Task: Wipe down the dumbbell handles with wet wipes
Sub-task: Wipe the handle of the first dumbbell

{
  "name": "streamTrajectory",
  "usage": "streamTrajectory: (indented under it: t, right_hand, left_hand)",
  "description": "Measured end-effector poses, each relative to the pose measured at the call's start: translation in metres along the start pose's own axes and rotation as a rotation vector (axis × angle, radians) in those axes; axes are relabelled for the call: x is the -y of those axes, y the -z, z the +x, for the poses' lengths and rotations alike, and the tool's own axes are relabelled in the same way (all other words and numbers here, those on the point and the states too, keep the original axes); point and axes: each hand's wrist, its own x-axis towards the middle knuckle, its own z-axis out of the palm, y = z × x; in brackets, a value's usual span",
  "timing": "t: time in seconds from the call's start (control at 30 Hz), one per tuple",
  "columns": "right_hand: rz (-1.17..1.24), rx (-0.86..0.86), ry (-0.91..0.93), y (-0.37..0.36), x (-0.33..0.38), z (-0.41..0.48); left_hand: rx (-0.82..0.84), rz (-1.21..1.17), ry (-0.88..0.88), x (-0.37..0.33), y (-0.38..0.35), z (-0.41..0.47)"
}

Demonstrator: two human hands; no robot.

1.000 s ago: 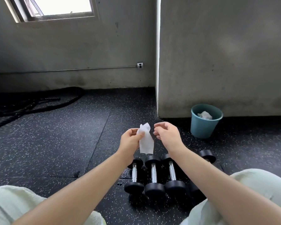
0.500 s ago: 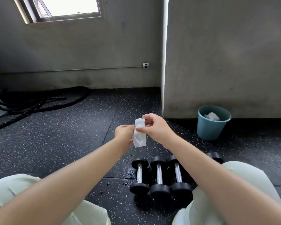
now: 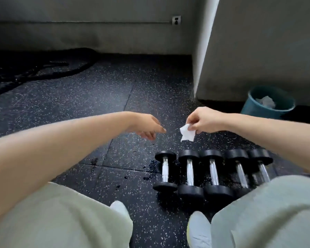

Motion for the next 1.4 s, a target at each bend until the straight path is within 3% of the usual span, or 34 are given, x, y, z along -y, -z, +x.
streamTrajectory:
  t: [0.3,0.4,0.5,0.6,0.83,1.03,1.23,1.4]
  right_hand:
    - [-0.161,0.201,0.100,-0.183,-0.096,0.069]
    - [-0.093,0.032,0.127,-0.217,-0.099,0.086]
    - [0.051,-0.205,0.040,-0.254,-0.089,0.088]
    - [0.040,-0.284,0.070,-0.283,-0.076,0.084]
    - [-0.109,-0.510,0.133,-0.312,-0.064,0.123]
    - [-0.097,-0.474,0.132,-0.333,-0.063,0.126]
    - [-0.079,-0.330,0.353,-0.331,-0.073,0.100]
    - [-0.102,-0.397,0.286,-0.324,-0.080,0.125]
  left_hand:
    - [0.067,0.176,-0.046,0.135,-0.075,0.126]
    - [0.018,0.123,-0.043,0.164,-0.110,0.130]
    - [0.025,0.090,-0.084,0.180,-0.137,0.117]
    - [0.013,0.085,-0.110,0.189,-0.154,0.100]
    - [-0.055,0.145,-0.230,0.196,-0.199,0.118]
    - [-0.081,0.175,-0.280,0.189,-0.221,0.136]
    - [-0.124,0.190,-0.304,0.188,-0.224,0.133]
    - [-0.165,0.198,-0.305,0.189,-0.229,0.131]
